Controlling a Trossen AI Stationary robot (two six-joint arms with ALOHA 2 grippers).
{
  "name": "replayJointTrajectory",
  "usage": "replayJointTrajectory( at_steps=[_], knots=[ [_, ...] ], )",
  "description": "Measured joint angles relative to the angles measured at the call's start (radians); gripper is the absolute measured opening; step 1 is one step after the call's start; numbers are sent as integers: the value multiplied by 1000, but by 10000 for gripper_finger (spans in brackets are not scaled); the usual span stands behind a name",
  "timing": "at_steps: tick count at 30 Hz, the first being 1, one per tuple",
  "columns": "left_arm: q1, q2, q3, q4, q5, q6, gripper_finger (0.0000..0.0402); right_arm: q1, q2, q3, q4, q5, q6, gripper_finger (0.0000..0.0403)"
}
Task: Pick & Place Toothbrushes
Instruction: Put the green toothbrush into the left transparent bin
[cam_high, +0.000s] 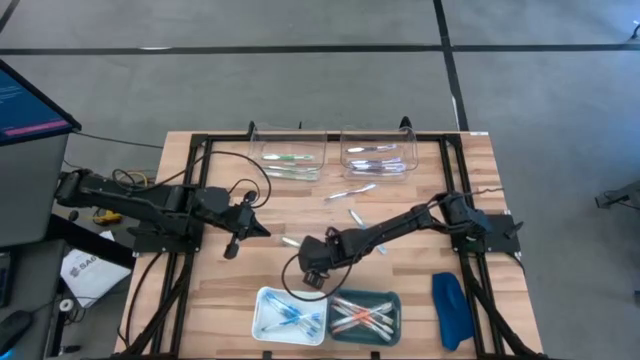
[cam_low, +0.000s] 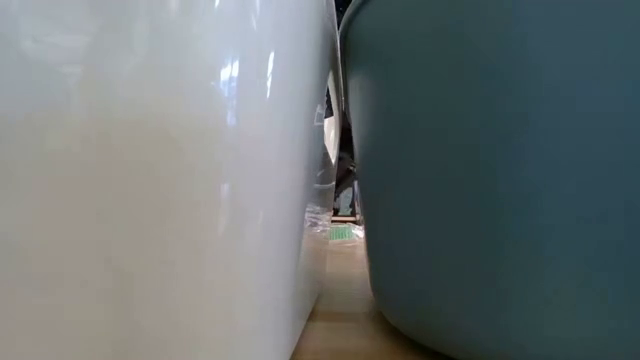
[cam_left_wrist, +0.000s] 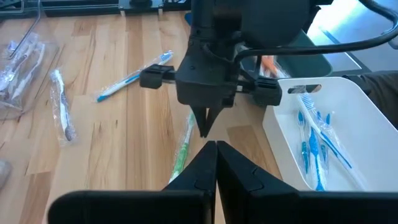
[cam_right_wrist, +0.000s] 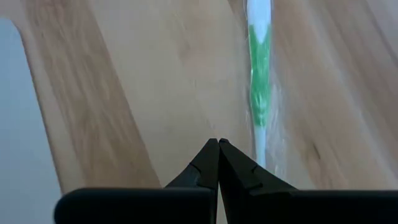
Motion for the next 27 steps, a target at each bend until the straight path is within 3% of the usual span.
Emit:
replayJointTrajectory(
  at_steps=[12,19,23,27],
  knots=[
    [0,4,-5,11,-6,1,2,-10,0,0,2,16,38,0],
    [0,118,-36,64,-77,80,2,8,-81,5,-28,21,38,0],
    [0,251,-37,188,-76,93,6,60,-179,2,-80,152,29,0],
    [-2,400,-23,294,-76,160,21,154,-316,2,-131,436,-20,0]
  ],
)
